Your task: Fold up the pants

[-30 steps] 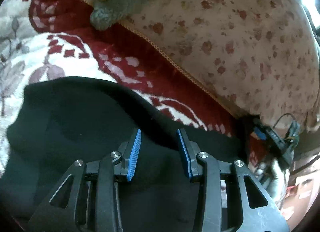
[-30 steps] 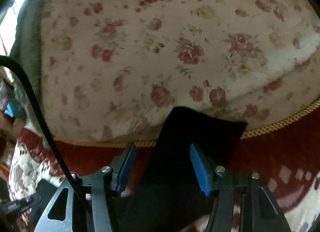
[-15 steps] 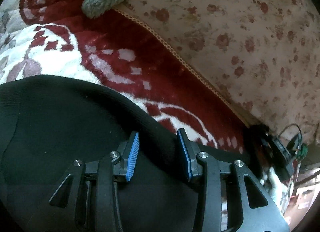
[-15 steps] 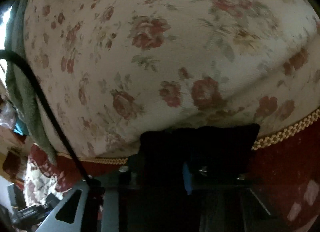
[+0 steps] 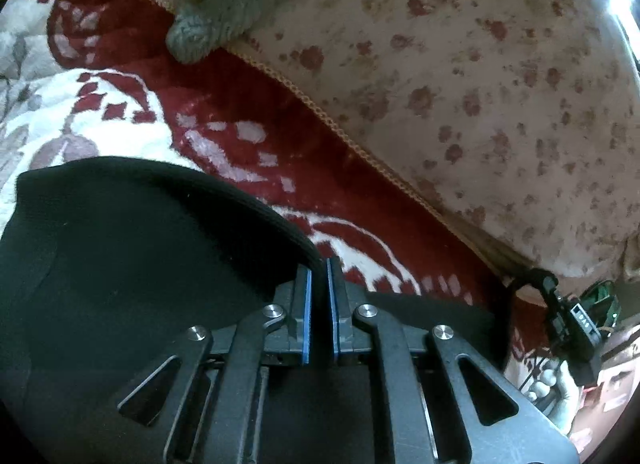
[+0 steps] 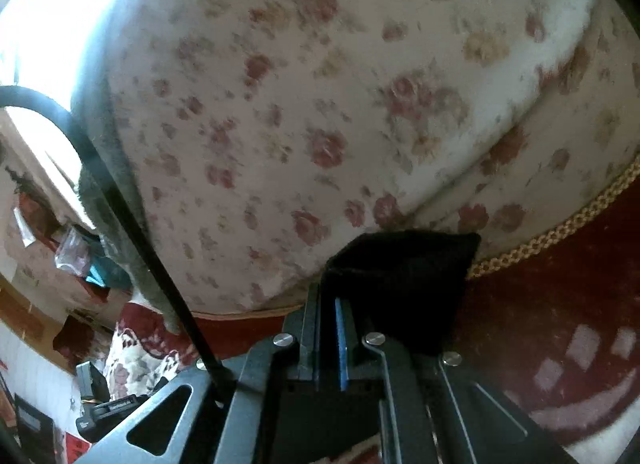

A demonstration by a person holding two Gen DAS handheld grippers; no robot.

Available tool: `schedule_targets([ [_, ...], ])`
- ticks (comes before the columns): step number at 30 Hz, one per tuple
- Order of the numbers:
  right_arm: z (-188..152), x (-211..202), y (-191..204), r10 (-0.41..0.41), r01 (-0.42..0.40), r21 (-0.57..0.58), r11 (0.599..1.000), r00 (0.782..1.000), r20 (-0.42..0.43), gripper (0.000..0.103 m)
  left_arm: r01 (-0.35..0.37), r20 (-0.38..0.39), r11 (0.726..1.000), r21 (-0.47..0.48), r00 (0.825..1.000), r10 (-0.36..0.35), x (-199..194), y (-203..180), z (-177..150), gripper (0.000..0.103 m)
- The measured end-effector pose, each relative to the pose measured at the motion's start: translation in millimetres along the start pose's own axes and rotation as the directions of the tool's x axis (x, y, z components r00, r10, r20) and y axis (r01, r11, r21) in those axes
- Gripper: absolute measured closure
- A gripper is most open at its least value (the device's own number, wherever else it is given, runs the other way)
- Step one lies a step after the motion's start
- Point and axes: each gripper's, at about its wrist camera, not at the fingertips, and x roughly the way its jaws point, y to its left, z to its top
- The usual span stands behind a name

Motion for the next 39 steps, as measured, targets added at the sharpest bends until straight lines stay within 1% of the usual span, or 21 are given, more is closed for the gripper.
schedule_targets([
  [3, -4, -25, 8, 0.025, -0.025, -0.025, 0.999, 0.999, 0.021, 0.098, 0.019, 0.016, 1.0, 0.01, 1.0, -0.019, -16, -2, -7, 0.097],
  [8, -12, -78, 13, 0.074, -0.07, -0.05, 0.996, 0.995, 0.072, 0.098, 0.071, 0.038, 0.997, 0.026, 0.997, -0.071, -46, -6, -21, 0.097],
  [12, -34, -122, 24, 0.099, -0.093, -0.056, 0.994, 0.989, 0.114, 0.098, 0.097, 0.048, 0.993, 0.06, 0.994, -0.1, -70, -9, -37, 0.097],
  [15, -55, -149, 12, 0.083, -0.079, -0.042, 0.996, 0.989, 0.121, 0.098, 0.09, 0.054, 0.993, 0.081, 0.994, -0.094, -77, -9, -50, 0.097],
  [17, -72, -155, -4, 0.036, -0.035, -0.016, 0.999, 0.995, 0.097, 0.098, 0.077, 0.045, 0.994, 0.076, 0.996, -0.08, -73, -6, -56, 0.097],
  [18, -81, -153, -17, 0.005, -0.006, 0.016, 1.0, 0.997, 0.078, 0.098, 0.074, 0.036, 0.995, 0.068, 0.996, -0.077, -69, -4, -58, 0.097],
  [19, -87, -149, -28, -0.018, 0.016, 0.05, 0.999, 0.998, 0.057, 0.094, 0.068, 0.03, 0.996, 0.056, 0.997, -0.07, -65, -2, -59, 0.097],
  [21, -101, -140, -61, -0.073, 0.073, 0.172, 0.982, 0.997, -0.007, 0.086, 0.059, 0.028, 0.997, 0.05, 0.998, -0.061, -62, -1, -61, 0.097],
  [22, -106, -137, -70, -0.068, 0.071, 0.22, 0.973, 0.997, -0.021, 0.077, 0.057, 0.027, 0.997, 0.051, 0.998, -0.059, -62, -2, -61, 0.097],
  [23, -113, -137, -81, -0.033, 0.036, 0.274, 0.961, 0.999, -0.015, 0.069, 0.057, 0.028, 0.997, 0.054, 0.998, -0.058, -63, -2, -62, 0.097],
  [24, -117, -138, -86, -0.004, 0.002, 0.306, 0.952, 1.0, 0.005, 0.063, 0.056, 0.028, 0.997, 0.057, 0.998, -0.058, -63, -2, -61, 0.097],
  [25, -121, -140, -89, 0.014, -0.023, 0.329, 0.944, 0.999, 0.029, 0.054, 0.054, 0.028, 0.997, 0.062, 0.998, -0.056, -62, -2, -61, 0.097],
  [29, -130, -144, -97, 0.076, -0.108, 0.404, 0.908, 0.993, 0.096, 0.05, 0.054, 0.024, 0.997, 0.052, 0.998, -0.055, -60, -2, -58, 0.097],
  [30, -131, -142, -98, 0.092, -0.132, 0.422, 0.897, 0.989, 0.113, 0.05, 0.05, 0.023, 0.997, 0.05, 0.998, -0.052, -58, -2, -58, 0.097],
  [33, -128, -134, -105, 0.157, -0.223, 0.493, 0.841, 0.973, 0.171, 0.05, 0.046, 0.016, 0.998, 0.053, 0.999, -0.047, -55, 0, -56, 0.097],
  [34, -125, -128, -107, 0.172, -0.24, 0.508, 0.827, 0.969, 0.178, 0.05, 0.043, 0.016, 0.998, 0.056, 0.999, -0.044, -55, 0, -55, 0.097],
  [35, -121, -122, -107, 0.165, -0.231, 0.52, 0.823, 0.971, 0.17, 0.05, 0.039, 0.014, 0.998, 0.057, 0.999, -0.04, -54, 0, -54, 0.097],
  [36, -118, -114, -108, 0.163, -0.222, 0.529, 0.819, 0.974, 0.157, 0.056, 0.038, 0.012, 0.998, 0.056, 0.999, -0.039, -53, 1, -53, 0.097],
  [37, -115, -111, -107, 0.17, -0.227, 0.522, 0.822, 0.973, 0.156, 0.065, 0.037, 0.011, 0.998, 0.054, 0.999, -0.038, -52, 1, -52, 0.097],
  [38, -111, -107, -107, 0.177, -0.23, 0.507, 0.831, 0.972, 0.151, 0.078, 0.038, 0.01, 0.998, 0.051, 0.999, -0.039, -51, 2, -51, 0.097],
  [39, -109, -104, -106, 0.174, -0.223, 0.499, 0.837, 0.974, 0.143, 0.084, 0.039, 0.009, 0.998, 0.048, 0.999, -0.04, -50, 1, -49, 0.097],
])
